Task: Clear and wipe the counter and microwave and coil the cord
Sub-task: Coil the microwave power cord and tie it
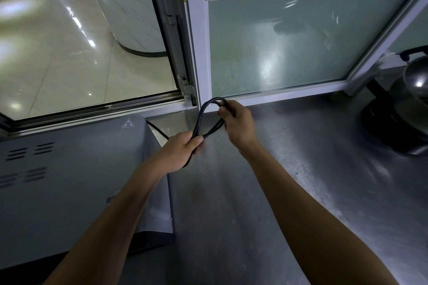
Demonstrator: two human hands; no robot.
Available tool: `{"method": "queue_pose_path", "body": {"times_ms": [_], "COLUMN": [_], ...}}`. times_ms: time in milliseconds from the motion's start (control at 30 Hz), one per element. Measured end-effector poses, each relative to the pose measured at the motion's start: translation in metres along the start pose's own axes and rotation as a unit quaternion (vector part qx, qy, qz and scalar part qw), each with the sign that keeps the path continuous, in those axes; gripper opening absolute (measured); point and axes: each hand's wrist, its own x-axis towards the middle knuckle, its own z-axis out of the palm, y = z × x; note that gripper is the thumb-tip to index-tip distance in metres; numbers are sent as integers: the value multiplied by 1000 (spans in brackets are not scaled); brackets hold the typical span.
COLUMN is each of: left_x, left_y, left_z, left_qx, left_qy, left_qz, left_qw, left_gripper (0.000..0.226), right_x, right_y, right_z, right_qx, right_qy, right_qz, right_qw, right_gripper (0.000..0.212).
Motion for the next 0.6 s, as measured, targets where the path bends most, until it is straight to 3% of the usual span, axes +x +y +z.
{"method": "queue_pose_path", "body": {"times_ms": [100, 233, 400, 600], "left_x": [2, 1, 3, 1], "left_y": [4, 10, 12, 12], "left_z": [4, 3, 1, 2], "left_qx": [14, 58, 15, -23], "left_qy": [17, 25, 10, 37], "left_qz": [-8, -3, 0, 3], "left_qw": [1000, 998, 1000, 999], "left_gripper": [36, 40, 29, 30], "right_x": [-2, -5, 0, 0], "right_y": [-4, -18, -30, -34], "right_z": [-9, -19, -16, -18], "right_qx": [-33, -130, -240, -225], "right_qy": [3, -58, -83, -75], "right_qz": [-12, -49, -92, -79], "right_qw": [999, 989, 963, 968], "right_gripper": [14, 17, 27, 32]}}
